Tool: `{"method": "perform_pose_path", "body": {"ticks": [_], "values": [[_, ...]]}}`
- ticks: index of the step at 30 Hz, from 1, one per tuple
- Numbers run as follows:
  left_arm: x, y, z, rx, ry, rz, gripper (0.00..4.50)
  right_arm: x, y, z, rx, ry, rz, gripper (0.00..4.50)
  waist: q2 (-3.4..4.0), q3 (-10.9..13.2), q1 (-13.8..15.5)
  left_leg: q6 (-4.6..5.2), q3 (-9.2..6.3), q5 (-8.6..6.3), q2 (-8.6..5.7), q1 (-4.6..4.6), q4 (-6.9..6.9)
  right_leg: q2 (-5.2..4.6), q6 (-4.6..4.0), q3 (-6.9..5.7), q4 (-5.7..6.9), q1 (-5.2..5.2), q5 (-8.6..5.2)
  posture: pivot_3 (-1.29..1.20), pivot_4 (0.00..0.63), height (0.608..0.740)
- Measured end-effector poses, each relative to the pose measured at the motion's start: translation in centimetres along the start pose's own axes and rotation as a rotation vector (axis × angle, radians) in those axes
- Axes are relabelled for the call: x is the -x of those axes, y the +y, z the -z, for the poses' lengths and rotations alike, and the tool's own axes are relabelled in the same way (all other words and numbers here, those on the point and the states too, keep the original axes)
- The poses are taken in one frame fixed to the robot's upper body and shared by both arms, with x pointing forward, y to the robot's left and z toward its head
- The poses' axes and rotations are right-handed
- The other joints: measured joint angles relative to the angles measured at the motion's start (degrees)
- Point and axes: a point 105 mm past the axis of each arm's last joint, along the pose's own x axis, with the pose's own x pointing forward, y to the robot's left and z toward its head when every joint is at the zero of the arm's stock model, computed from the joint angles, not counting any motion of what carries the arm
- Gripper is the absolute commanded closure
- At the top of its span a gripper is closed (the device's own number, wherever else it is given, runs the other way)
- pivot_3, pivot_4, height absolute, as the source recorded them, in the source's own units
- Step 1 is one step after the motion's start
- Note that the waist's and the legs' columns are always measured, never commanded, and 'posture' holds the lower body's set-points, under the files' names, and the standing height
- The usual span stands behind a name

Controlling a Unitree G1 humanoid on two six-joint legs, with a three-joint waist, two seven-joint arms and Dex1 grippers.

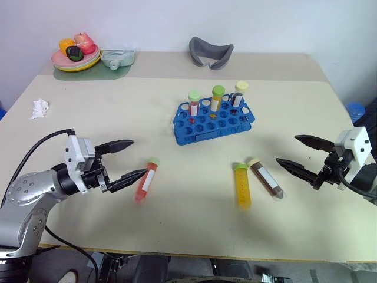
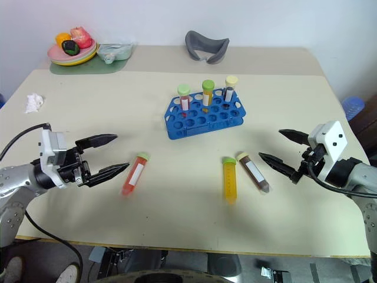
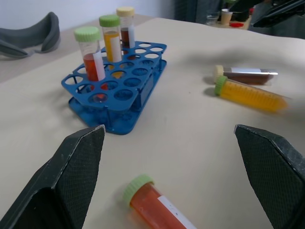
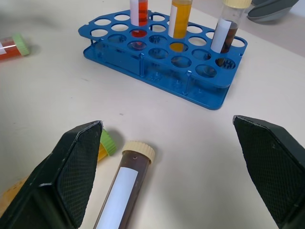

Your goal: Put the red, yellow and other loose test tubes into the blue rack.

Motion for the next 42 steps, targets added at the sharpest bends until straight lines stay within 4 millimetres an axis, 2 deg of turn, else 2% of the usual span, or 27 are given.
{"method": "perform_pose_path", "body": {"ticks": [8,16,23,32,39,42], "values": [[-0.1,-0.2,0.3,0.016,0.008,-0.009,0.06,0.0,0.0,0.2,-0.020,0.024,0.008,0.02,-0.01,0.00,-0.01,0.00,0.00,0.00,0.00,0.00,0.00,0.00,0.00,0.00,-0.01,0.00,0.00,0.00,0.150,0.740],[-0.7,-1.1,-0.1,0.020,-0.009,0.065,0.06,-0.4,0.1,0.8,-0.051,0.116,0.029,0.02,-0.01,0.01,-0.02,0.00,0.01,0.00,0.00,0.00,0.00,0.00,0.00,0.00,-0.01,-0.01,0.00,0.00,0.150,0.740],[-0.9,-1.9,-0.2,0.016,-0.027,0.136,0.06,-0.9,0.5,1.5,-0.044,0.276,0.078,0.02,-0.02,0.01,-0.02,0.00,0.02,0.00,0.00,-0.01,0.00,0.00,-0.01,0.01,-0.01,-0.03,0.00,0.00,0.150,0.740],[-0.9,-4.2,-1.2,0.030,-0.055,0.386,0.06,-3.4,2.6,1.8,-0.132,0.413,-0.013,0.02,-0.03,0.02,0.01,0.00,0.02,0.00,0.00,-0.07,-0.01,0.00,-0.02,0.00,-0.04,-0.08,0.00,0.00,0.150,0.740],[-0.9,-5.0,-1.0,0.026,-0.033,0.454,0.06,-5.0,3.0,2.0,-0.160,0.459,-0.034,0.02,-0.04,0.03,-0.11,0.01,0.02,-0.01,0.01,-0.09,-0.02,0.00,-0.02,0.00,-0.03,-0.13,0.00,0.00,0.150,0.740],[-0.7,-5.2,-0.6,0.045,-0.025,0.450,0.06,-5.2,2.6,2.8,-0.194,0.528,0.002,0.02,-0.04,0.04,-0.06,0.02,0.02,-0.01,0.01,-0.10,-0.02,-0.01,-0.02,0.01,-0.04,-0.14,0.00,0.00,0.150,0.740]]}}
